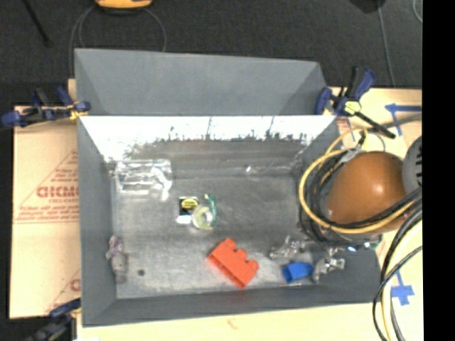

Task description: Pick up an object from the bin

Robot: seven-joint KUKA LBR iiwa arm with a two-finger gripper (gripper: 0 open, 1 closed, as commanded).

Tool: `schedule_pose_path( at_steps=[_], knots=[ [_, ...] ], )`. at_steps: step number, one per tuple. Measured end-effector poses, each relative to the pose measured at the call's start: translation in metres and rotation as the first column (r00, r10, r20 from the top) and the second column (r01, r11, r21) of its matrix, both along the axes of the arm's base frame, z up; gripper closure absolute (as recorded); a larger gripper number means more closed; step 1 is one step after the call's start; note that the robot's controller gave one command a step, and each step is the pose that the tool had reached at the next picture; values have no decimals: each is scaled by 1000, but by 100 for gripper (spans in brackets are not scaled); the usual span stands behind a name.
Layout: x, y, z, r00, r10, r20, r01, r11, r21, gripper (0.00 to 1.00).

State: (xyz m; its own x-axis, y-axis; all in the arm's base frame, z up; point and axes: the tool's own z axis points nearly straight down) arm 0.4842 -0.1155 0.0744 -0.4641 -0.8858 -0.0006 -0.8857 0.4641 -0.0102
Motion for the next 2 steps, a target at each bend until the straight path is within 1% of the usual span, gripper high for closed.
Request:
schedule_pose_path(
  at_steps=[1,2],
  knots=[
    [3,-1,3,1000,4,8,-4,1000,-2,100],
    [8,-25,152,1000,29,1,-29,1000,1,100]
  ],
)
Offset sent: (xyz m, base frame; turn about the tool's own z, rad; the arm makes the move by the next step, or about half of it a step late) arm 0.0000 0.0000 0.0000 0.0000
